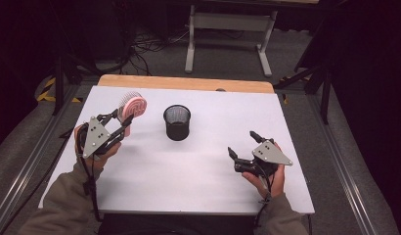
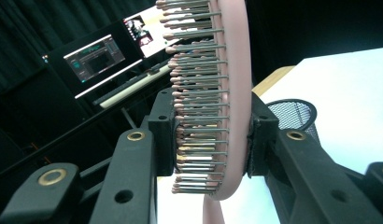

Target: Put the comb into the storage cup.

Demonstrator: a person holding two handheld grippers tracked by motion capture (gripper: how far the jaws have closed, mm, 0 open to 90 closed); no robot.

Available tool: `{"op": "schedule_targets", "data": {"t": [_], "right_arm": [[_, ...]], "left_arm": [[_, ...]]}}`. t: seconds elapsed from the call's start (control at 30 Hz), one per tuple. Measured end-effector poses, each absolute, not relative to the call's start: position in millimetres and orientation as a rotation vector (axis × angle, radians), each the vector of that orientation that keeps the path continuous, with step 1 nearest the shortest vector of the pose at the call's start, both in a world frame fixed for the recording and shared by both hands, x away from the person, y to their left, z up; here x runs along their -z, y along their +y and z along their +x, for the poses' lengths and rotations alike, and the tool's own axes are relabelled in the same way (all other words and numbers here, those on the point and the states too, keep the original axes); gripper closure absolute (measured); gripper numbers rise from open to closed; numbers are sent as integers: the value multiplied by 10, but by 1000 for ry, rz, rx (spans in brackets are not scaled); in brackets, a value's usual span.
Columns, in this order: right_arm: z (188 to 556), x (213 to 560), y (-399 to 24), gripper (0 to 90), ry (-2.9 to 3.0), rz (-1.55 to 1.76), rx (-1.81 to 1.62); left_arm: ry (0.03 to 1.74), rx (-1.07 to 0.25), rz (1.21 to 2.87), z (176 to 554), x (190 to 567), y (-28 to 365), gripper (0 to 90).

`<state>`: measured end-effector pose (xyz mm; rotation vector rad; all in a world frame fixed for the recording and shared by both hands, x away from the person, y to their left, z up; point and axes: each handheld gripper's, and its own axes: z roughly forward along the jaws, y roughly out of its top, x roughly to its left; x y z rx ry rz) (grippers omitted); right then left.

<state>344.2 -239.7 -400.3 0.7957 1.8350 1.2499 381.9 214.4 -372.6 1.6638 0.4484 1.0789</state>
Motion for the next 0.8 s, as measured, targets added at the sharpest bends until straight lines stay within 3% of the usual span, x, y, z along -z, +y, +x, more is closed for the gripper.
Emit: {"op": "schedule_targets", "data": {"t": [0.37, 0.8], "right_arm": [[3443, 4011, -2388, 41, 1824, 808, -1246], [3426, 4022, -2370, 43, 1811, 779, -1248]], "left_arm": [[474, -1022, 1620, 3870, 3680, 2175, 639], [527, -965, 1557, 3961, 3637, 2277, 639]]}}
